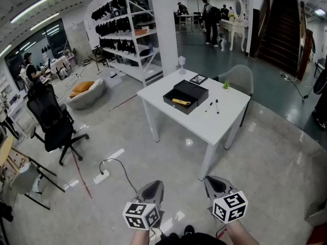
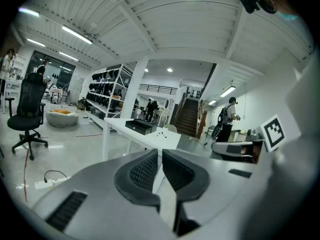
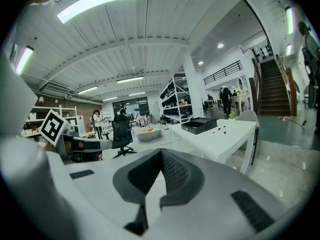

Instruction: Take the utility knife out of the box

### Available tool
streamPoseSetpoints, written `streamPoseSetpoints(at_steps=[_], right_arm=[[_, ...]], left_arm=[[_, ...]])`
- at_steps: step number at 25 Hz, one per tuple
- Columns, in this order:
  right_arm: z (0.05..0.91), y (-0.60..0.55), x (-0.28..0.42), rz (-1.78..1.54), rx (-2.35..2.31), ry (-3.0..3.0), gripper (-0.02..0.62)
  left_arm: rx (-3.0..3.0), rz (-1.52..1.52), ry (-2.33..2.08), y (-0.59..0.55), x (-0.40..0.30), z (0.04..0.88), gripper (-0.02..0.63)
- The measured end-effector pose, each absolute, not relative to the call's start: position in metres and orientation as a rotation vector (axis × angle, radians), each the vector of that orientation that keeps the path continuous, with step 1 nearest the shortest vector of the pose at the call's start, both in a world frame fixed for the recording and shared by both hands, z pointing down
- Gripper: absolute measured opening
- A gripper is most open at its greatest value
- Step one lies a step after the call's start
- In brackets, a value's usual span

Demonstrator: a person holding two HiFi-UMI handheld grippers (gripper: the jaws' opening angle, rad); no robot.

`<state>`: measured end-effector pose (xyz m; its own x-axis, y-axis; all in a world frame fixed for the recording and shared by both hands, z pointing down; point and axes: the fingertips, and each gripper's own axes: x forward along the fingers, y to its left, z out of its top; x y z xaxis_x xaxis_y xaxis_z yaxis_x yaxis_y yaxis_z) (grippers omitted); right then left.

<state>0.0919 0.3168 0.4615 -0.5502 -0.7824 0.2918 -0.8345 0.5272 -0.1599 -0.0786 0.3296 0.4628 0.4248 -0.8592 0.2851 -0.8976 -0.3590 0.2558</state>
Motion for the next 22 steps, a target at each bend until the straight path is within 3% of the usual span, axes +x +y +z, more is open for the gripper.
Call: streamPoseSetpoints(at_steps=[22], right_arm=[[0.467,0.309,0.111,0.391,1.318,-2.634,0.002]], left_arm=[[2.296,0.179,-1.549,0.318,-0.052,0.473,0.034]])
